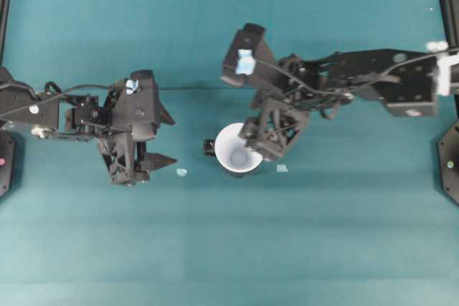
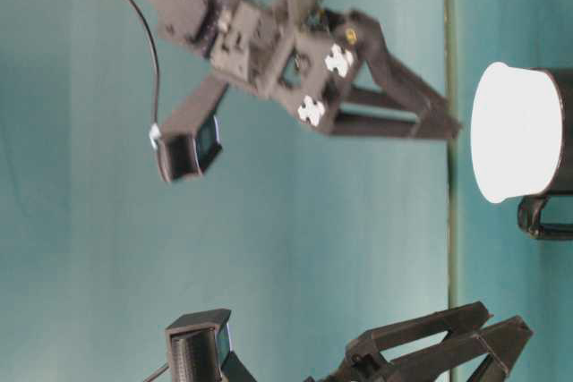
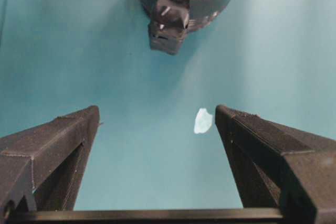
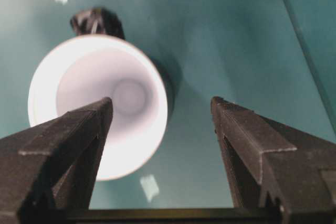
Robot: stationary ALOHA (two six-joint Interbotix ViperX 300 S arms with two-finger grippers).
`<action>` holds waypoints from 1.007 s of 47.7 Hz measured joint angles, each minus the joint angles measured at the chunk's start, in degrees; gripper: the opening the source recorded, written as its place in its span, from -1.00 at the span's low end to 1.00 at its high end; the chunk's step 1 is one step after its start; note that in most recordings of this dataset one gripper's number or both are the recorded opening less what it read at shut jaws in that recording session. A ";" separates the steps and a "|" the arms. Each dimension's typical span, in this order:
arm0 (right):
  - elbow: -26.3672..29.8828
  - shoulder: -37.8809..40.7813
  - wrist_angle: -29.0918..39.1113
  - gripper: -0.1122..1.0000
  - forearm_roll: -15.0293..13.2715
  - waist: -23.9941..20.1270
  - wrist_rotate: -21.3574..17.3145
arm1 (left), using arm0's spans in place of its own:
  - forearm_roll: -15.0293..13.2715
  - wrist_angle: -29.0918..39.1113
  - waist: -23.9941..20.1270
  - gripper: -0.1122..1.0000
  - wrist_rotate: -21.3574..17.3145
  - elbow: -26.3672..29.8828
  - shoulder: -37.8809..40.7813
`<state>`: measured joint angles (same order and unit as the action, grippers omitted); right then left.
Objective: Put a paper cup into the cup holder on your left arm.
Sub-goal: 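Open the right gripper and raise it off the cup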
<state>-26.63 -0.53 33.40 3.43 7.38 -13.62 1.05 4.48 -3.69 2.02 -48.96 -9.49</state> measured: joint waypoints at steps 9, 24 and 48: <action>-2.81 -2.55 -2.72 0.62 -0.18 -0.70 0.00 | 0.09 0.09 0.00 0.94 0.00 0.00 0.00; -5.10 -5.62 -5.54 0.62 -0.18 -0.97 0.00 | 0.09 0.09 0.00 0.94 0.00 0.00 0.09; -5.27 -6.06 -5.71 0.62 -0.18 -1.05 0.00 | 0.09 0.09 0.00 0.94 0.00 0.00 0.00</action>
<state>-31.90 -6.59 27.69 3.25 6.33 -13.62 1.14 4.57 -3.69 2.02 -48.96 -9.49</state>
